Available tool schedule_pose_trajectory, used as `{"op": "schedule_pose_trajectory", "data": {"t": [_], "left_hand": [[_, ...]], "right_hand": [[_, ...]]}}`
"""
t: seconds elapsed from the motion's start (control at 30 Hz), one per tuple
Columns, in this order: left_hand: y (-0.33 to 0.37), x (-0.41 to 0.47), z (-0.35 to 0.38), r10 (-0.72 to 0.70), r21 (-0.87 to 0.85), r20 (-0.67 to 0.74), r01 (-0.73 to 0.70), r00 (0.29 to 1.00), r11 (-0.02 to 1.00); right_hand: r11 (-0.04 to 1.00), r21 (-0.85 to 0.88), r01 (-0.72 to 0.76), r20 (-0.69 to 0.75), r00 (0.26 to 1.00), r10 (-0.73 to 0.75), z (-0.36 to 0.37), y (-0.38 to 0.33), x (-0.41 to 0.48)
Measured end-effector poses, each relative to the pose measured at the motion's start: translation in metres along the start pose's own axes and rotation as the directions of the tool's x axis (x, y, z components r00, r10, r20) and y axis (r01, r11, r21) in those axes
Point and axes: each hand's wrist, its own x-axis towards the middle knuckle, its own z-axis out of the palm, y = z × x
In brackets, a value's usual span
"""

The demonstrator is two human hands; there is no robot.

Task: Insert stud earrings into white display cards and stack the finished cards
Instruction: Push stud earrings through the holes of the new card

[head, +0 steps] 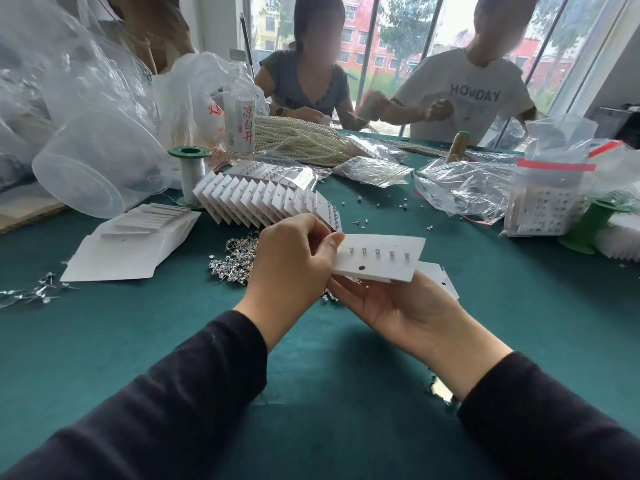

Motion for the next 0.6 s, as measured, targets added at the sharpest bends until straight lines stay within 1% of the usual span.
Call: {"op": "schedule_pose_trajectory", "data": {"t": [0.1, 0.3, 0.5, 0.6], "left_hand": [[0.0, 0.0002, 0.0001, 0.003, 0.0, 0.024, -0.003, 1.0, 1.0], [-0.0011, 0.0008, 0.0003, 0.002, -0.007, 0.012, -0.002, 1.0, 1.0], [0.0007, 0.0001, -0.0009, 0.067, 0.044, 0.008, -0.067, 0.998, 0.997], [0.0004, -0.0002, 0.0001, 0.07, 0.047, -0.006, -0.07, 0.998, 0.996]], "right_hand": [[1.0, -0.012, 0.005, -0.004, 1.0, -0.005, -0.0006, 0.0013, 0.0012], [1.0, -0.006, 0.027, -0.02, 0.999, -0.027, -0.0004, 0.0012, 0.0016], [0.999, -0.013, 0.033, -0.045, 0.998, -0.034, 0.0004, 0.0008, 0.0016], [1.0, -0.012, 0.028, -0.044, 0.999, -0.028, 0.0006, 0.0009, 0.0017]]}}
